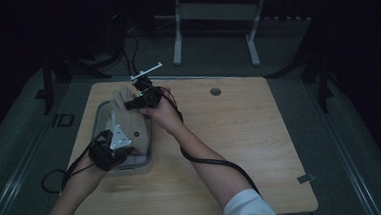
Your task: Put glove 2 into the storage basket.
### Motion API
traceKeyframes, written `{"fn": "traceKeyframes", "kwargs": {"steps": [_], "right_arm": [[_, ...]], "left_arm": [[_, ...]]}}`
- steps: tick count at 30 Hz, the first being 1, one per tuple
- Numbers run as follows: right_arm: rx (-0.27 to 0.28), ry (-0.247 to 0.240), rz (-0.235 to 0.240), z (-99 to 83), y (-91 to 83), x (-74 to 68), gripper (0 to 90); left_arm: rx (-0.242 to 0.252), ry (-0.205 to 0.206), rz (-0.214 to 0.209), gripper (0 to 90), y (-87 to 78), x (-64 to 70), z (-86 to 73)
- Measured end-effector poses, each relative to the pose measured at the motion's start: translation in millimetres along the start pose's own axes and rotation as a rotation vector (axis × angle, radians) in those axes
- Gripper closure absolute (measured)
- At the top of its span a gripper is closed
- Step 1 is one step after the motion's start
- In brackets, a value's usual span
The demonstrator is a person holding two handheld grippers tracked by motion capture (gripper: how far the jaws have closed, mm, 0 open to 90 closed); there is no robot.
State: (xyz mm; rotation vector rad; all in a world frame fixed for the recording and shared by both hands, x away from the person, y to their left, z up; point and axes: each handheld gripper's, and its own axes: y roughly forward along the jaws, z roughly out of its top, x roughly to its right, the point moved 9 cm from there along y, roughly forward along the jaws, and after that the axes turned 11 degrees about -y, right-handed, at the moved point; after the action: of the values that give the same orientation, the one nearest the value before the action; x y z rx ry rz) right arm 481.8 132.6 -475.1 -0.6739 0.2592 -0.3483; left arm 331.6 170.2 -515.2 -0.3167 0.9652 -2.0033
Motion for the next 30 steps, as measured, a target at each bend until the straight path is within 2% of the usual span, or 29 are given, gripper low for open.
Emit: {"fn": "traceKeyframes", "kwargs": {"steps": [1, 5, 9, 12, 20, 22, 26, 28, 30], "right_arm": [[-0.003, -0.003, 0.007, 1.6, 8.0, -4.3, 73.1], [-0.025, -0.008, -0.002, -1.5, 21.0, -5.3, 73.1], [-0.072, 0.013, -0.003, -16.2, 41.9, 3.4, 73.0], [-0.108, 0.009, -0.024, -27.1, 51.9, 9.1, 72.6], [-0.133, 0.022, -0.012, -43.5, 64.1, 18.2, 69.6], [-0.128, 0.027, -0.004, -43.6, 63.3, 18.1, 64.6], [-0.118, -0.028, -0.009, -40.8, 56.3, 18.2, 51.1], [-0.109, -0.024, -0.008, -39.6, 51.3, 19.6, 46.3], [-0.108, -0.019, -0.007, -38.9, 45.6, 20.5, 37.1]], "left_arm": [[0.001, -0.006, -0.001, 80.9, -0.4, -1.0, -1.4], [-0.018, -0.023, 0.001, 80.9, 2.3, -6.8, -11.1], [-0.051, -0.039, -0.009, 80.8, 15.8, -8.7, -20.1], [-0.072, -0.041, -0.012, 80.8, 24.3, -9.0, -24.1], [-0.108, -0.056, -0.042, 80.6, 38.9, -6.7, -29.1], [-0.117, -0.069, -0.055, 80.2, 40.1, -6.4, -29.7], [-0.113, -0.09, -0.079, 77.1, 36.0, -6.5, -27.7], [-0.107, -0.108, -0.084, 72.2, 31.9, -7.2, -25.6], [-0.099, -0.119, -0.089, 66.8, 27.0, -6.7, -23.5]]}}
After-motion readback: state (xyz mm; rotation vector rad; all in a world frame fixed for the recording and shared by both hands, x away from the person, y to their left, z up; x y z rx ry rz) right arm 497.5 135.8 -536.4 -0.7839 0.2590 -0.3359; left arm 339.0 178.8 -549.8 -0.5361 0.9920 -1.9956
